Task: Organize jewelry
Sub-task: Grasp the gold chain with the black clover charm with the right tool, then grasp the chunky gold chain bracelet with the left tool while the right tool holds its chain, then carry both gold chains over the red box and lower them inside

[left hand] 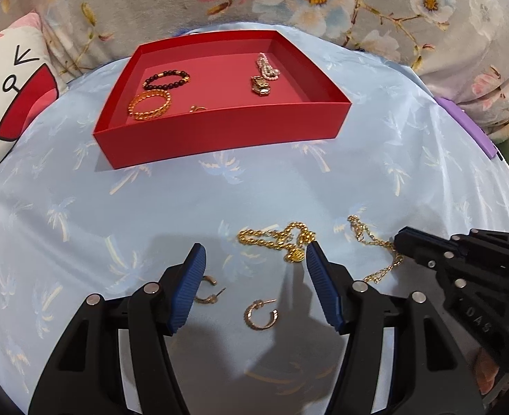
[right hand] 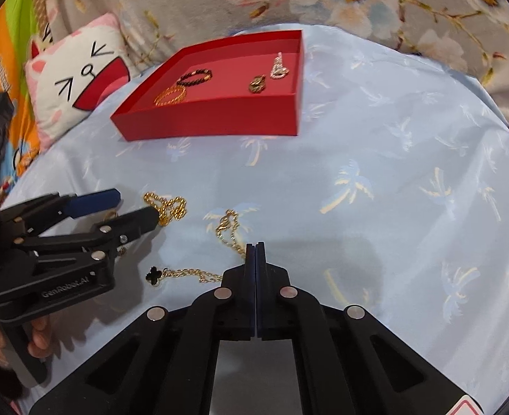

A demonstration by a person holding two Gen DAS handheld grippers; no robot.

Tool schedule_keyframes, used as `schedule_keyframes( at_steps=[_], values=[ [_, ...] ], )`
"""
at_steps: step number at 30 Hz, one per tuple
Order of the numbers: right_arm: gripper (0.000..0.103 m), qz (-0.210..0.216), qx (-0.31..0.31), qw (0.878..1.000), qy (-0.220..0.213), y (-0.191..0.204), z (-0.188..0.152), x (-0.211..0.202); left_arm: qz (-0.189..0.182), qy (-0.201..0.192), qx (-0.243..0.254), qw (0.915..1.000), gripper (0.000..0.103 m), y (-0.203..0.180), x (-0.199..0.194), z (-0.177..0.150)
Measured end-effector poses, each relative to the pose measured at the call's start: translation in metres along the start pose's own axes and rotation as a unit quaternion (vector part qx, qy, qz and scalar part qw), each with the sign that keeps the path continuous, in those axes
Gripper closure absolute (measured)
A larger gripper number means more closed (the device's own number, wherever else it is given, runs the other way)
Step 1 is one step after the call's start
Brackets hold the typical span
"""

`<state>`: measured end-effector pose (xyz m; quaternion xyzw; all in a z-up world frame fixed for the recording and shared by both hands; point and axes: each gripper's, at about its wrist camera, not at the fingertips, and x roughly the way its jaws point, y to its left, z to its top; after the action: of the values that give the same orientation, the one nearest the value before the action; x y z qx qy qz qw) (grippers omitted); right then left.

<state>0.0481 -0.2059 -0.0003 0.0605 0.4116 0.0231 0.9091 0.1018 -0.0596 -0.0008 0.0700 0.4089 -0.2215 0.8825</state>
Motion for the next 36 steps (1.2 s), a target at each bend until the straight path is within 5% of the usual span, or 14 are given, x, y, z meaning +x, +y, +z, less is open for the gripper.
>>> schedule_keyframes(
  at_steps=[9,11,13,16,23,30,33,36],
  values=[
    [0.103,-0.001,0.009,1.0,-0.011,-0.008,0.002,-0.013,0.009,0.004,0.021,0.9997,0.046,-0.016,0.017,0.008],
    [0.103,0.0,0.01,1.0,-0.011,-0.008,0.002,-0.014,0.014,0.0,0.026,0.9996,0.054,-0.019,0.019,0.009],
    [0.103,0.003,0.011,1.0,-0.009,-0.009,0.001,-0.013,0.008,-0.002,0.028,0.9996,0.078,-0.02,0.019,0.01],
    [0.103,0.016,0.003,1.0,-0.002,-0.005,0.001,-0.009,-0.002,-0.003,0.022,0.9998,0.094,-0.017,0.018,0.011],
    [0.075,0.02,-0.027,0.999,-0.002,0.013,0.007,-0.001,-0.014,-0.016,0.004,0.9998,0.095,-0.006,0.004,0.012],
    [0.075,0.016,-0.047,0.999,0.017,0.025,0.017,0.026,-0.013,-0.032,-0.014,0.9993,0.095,0.011,-0.016,0.01],
    [0.098,0.008,-0.05,0.999,0.016,0.026,0.019,0.029,-0.012,-0.035,-0.02,0.9991,0.095,0.015,-0.021,0.009],
    [0.099,0.013,-0.043,0.999,0.018,0.023,0.019,0.029,-0.013,-0.036,-0.025,0.999,0.095,0.018,-0.024,0.009]
  ],
)
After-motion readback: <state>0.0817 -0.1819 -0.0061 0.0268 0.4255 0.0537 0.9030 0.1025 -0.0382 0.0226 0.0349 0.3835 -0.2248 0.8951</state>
